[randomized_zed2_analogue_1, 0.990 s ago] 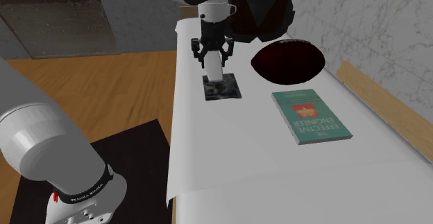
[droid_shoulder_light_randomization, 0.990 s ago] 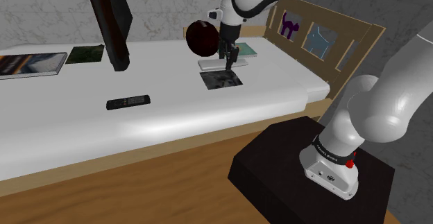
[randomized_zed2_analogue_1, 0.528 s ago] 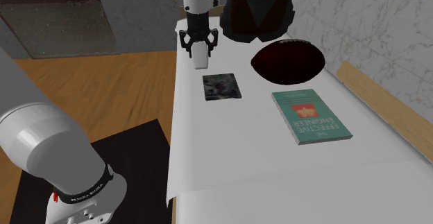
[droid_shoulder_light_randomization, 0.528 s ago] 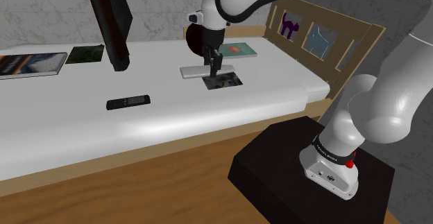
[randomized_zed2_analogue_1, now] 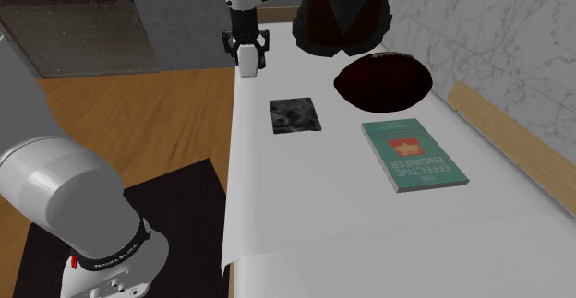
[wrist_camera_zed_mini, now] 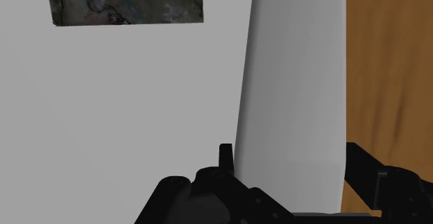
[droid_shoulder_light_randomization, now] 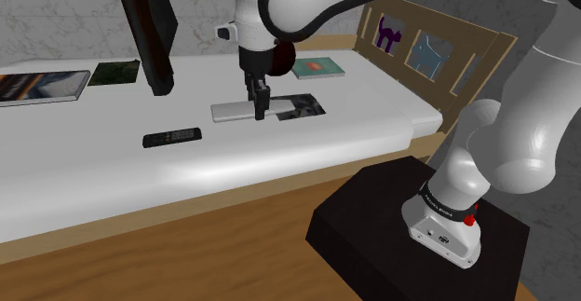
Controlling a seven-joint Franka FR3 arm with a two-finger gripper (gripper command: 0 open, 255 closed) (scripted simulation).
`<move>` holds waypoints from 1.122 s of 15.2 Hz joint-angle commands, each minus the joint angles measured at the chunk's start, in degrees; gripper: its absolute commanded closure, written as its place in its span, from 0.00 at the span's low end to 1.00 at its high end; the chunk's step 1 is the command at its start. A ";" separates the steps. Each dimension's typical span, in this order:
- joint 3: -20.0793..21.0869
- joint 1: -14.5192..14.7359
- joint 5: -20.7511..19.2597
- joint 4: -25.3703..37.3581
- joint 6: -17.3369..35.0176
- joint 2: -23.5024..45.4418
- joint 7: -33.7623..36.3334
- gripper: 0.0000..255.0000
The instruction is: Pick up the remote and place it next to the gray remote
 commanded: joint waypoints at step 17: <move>0.36 0.44 -0.28 -5.19 10.56 5.34 0.93 1.00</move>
